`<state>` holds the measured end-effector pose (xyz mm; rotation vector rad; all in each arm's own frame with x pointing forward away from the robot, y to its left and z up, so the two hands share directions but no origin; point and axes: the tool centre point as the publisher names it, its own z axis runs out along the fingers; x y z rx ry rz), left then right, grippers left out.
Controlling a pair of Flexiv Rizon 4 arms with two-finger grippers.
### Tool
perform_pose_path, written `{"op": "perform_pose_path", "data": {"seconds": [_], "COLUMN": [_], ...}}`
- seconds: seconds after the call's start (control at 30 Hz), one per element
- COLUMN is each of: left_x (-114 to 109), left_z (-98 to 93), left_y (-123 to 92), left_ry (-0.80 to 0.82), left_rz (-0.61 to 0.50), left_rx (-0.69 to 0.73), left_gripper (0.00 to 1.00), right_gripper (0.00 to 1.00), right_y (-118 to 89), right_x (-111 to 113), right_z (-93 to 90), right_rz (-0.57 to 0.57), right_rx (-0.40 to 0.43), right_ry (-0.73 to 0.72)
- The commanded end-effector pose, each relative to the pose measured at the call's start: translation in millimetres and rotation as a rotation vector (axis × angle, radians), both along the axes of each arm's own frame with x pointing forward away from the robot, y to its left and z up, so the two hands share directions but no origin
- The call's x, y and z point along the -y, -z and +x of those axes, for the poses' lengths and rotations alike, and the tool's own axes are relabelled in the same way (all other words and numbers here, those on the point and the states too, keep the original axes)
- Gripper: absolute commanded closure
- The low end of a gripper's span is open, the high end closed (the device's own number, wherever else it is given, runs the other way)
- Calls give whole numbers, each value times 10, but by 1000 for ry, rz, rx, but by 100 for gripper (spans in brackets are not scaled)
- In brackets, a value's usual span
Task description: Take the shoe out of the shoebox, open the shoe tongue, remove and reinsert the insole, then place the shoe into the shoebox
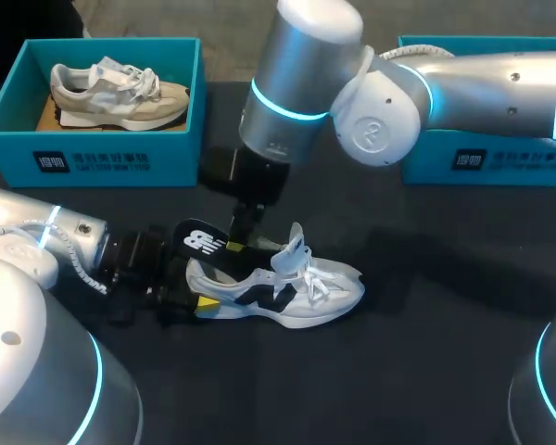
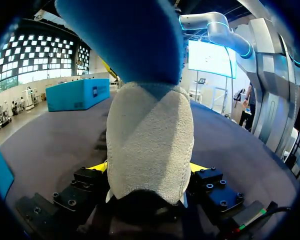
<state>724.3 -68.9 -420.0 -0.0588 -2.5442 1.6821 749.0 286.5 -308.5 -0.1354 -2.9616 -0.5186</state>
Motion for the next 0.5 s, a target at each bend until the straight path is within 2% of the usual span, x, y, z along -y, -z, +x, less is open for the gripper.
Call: {"op": "perform_pose_path", "data": {"seconds": [0.03,0.1,0.17,0.33,0.5], "left_x": [5,5,5,5,5], "left_z": [-27,-27,-27,-27,-27], "left_y": [62,62,62,62,62], "left_ry": [-3,-3,-3,-3,-3], "left_rz": [1,1,1,1,1], "left_rx": [1,1,1,1,1], "left_gripper": [100,100,100,100,100], "right_gripper": [59,57,57,56,58], "right_y": [-39,-41,-29,2,98], "right_x": [141,146,149,121,27], "right_z": [98,125,140,133,96], "right_rz": [76,135,147,227,247], "right_rx": [-82,-152,-188,-250,-291], "right_ry": [-47,-76,-96,-100,-89]}}
